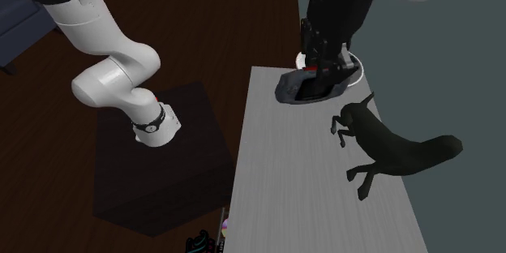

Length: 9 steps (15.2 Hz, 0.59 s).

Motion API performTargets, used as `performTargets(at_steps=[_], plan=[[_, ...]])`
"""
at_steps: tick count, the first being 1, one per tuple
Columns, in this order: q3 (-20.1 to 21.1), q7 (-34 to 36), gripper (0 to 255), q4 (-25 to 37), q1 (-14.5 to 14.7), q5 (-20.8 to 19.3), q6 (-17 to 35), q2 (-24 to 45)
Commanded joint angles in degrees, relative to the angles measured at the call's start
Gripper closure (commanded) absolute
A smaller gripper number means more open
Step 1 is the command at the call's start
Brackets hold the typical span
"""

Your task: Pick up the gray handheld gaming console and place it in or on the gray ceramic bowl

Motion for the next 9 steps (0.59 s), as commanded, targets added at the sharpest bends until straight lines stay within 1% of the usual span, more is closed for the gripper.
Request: performTargets(at_steps=[1, 5, 9], plan=[[1.3, 2.8, 255, 0.7, 1.4, -0.2, -0.3, 0.4], [4.0, 8.6, 255, 3.8, 4.8, -1.2, -1.1, 2.8], [6.6, 14.6, 255, 8.5, 8.6, -2.8, -2.4, 6.5]])
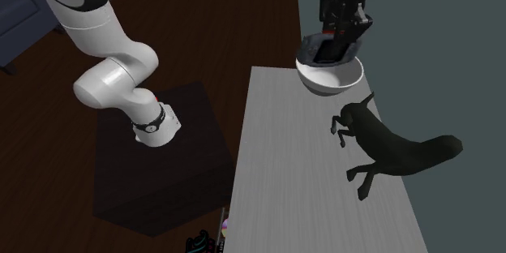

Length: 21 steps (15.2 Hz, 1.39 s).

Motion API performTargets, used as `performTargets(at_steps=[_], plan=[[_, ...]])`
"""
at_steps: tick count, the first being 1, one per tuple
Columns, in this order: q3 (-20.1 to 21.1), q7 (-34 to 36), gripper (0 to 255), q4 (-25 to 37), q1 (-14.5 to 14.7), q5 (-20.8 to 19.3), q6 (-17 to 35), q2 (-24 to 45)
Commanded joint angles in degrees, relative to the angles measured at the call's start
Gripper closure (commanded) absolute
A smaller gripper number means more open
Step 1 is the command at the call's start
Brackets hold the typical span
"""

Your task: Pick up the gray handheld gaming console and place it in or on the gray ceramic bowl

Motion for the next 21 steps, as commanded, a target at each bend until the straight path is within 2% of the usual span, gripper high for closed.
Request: performTargets(at_steps=[1, 8, 14, 21], plan=[[1.2, 3.0, 255, 2.7, 2.0, -1.0, -0.7, 2.1], [4.3, 12.5, 255, 16.8, 11.0, -6.0, -5.5, 12.4], [4.2, 12.0, 255, 6.5, 9.0, -4.3, 1.3, 8.7], [4.0, 11.6, 255, -2.5, 7.6, -3.1, 8.0, 6.1]])
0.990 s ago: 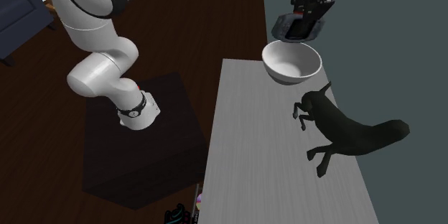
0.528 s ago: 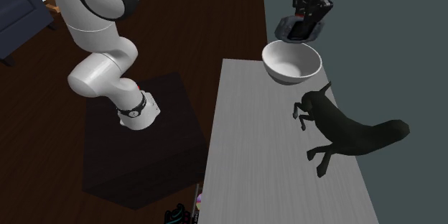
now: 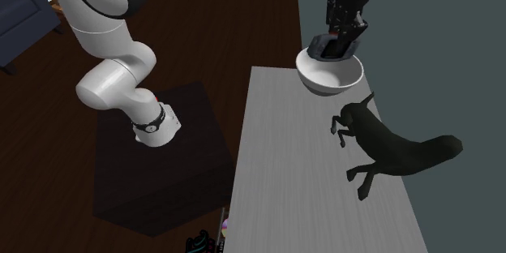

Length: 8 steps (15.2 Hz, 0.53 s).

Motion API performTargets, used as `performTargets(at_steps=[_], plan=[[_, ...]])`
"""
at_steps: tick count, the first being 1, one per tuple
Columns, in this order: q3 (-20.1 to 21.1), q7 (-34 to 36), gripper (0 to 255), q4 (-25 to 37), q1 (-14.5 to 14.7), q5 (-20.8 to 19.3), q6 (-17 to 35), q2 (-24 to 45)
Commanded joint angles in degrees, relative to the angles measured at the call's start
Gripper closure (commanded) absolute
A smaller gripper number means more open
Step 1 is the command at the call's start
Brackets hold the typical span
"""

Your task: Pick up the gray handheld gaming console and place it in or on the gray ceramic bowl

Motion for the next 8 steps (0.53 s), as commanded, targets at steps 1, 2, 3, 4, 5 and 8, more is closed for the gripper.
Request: performTargets(at_steps=[1, 2, 3, 4, 5, 8], plan=[[0.0, -0.1, 255, -2.4, -0.3, 0.3, 1.9, -0.7], [-0.1, -0.1, 255, -3.5, -0.4, 0.4, 2.7, -0.9], [-0.1, -0.2, 255, -4.5, -0.5, 0.5, 3.5, -1.1], [-0.1, -0.2, 255, -4.5, -0.5, 0.5, 3.5, -1.1], [-0.1, -0.2, 255, -4.5, -0.5, 0.5, 3.5, -1.1], [-0.1, -0.2, 255, -4.5, -0.5, 0.5, 3.5, -1.1]])
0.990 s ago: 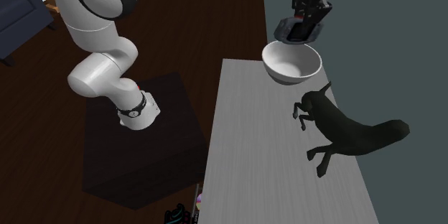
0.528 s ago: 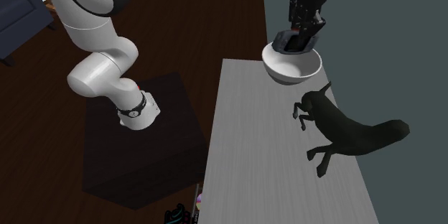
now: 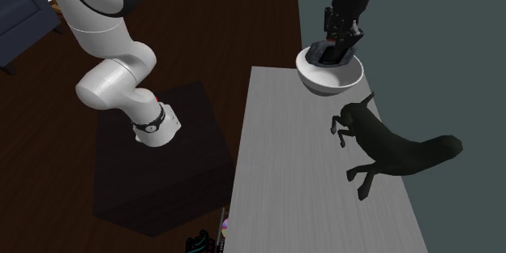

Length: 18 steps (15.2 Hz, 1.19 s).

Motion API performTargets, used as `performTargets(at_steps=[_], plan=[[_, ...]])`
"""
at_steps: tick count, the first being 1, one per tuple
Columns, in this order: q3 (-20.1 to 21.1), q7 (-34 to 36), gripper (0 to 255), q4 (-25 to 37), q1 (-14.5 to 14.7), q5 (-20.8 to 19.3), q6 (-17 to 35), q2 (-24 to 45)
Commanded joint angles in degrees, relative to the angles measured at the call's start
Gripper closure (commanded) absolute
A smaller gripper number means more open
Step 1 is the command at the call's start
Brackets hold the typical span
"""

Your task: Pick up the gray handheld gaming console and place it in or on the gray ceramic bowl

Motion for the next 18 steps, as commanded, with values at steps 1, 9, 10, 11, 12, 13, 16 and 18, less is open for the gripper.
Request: performTargets(at_steps=[1, 9, 10, 11, 12, 13, 16, 18], plan=[[0.0, 0.0, 255, 0.0, 0.0, 0.0, 0.0, 0.0], [0.1, 0.1, 0, 2.7, 0.3, -0.2, -2.1, 0.5], [0.1, 0.2, 0, 5.6, 0.6, -0.6, -4.4, 1.2], [0.2, 0.3, 0, 8.8, 1.1, -0.9, -6.8, 2.1], [0.2, 0.5, 0, 11.5, 1.5, -1.3, -8.7, 2.9], [0.2, 0.5, 0, 11.5, 1.5, -1.3, -8.7, 2.9], [0.2, 0.5, 0, 11.5, 1.5, -1.3, -8.7, 2.9], [0.2, 0.5, 0, 11.5, 1.5, -1.3, -8.7, 2.9]])
